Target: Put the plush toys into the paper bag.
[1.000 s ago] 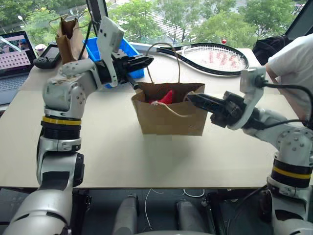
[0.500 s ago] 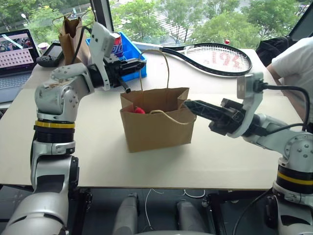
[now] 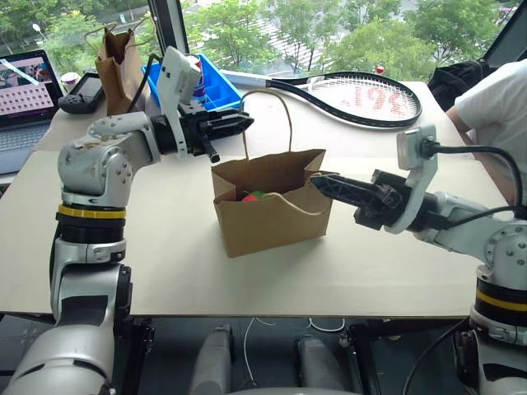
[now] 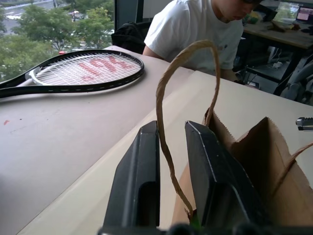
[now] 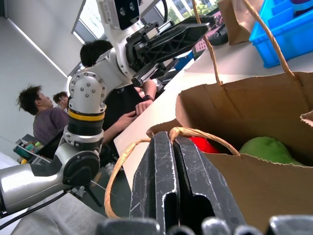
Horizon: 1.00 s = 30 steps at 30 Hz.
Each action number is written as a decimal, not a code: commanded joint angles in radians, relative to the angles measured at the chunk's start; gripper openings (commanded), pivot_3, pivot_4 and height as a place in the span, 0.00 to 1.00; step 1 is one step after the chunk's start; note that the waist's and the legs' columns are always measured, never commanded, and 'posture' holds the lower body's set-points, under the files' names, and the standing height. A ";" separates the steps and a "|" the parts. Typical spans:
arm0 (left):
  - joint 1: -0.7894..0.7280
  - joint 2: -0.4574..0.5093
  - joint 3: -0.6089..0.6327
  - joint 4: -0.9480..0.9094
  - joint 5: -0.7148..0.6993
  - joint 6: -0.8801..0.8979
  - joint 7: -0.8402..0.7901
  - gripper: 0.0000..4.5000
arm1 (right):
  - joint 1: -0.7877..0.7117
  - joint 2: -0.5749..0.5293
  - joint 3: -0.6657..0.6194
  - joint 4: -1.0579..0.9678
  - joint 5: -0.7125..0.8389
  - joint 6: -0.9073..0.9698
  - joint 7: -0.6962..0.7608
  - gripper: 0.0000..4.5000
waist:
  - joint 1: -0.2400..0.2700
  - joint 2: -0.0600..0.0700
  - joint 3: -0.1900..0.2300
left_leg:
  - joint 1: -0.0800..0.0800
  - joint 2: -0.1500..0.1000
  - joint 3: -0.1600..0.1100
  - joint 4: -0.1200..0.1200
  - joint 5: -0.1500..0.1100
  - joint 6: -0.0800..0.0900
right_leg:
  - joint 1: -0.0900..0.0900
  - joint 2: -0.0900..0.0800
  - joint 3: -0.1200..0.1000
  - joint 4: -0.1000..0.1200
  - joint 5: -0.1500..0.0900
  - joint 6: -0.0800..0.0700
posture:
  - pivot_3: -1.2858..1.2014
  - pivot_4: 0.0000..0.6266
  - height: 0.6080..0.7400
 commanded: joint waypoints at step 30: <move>0.295 0.140 0.049 0.111 0.017 -0.345 -0.412 1.00 | 0.233 0.041 0.283 -0.409 -0.634 -0.214 0.050 0.01 | 0.008 -0.004 0.000 | 0.000 0.002 0.004 0.001 -0.005 -0.008 | -0.002 -0.003 -0.002 -0.003 0.000 -0.007 | 0.52 0.24 1.00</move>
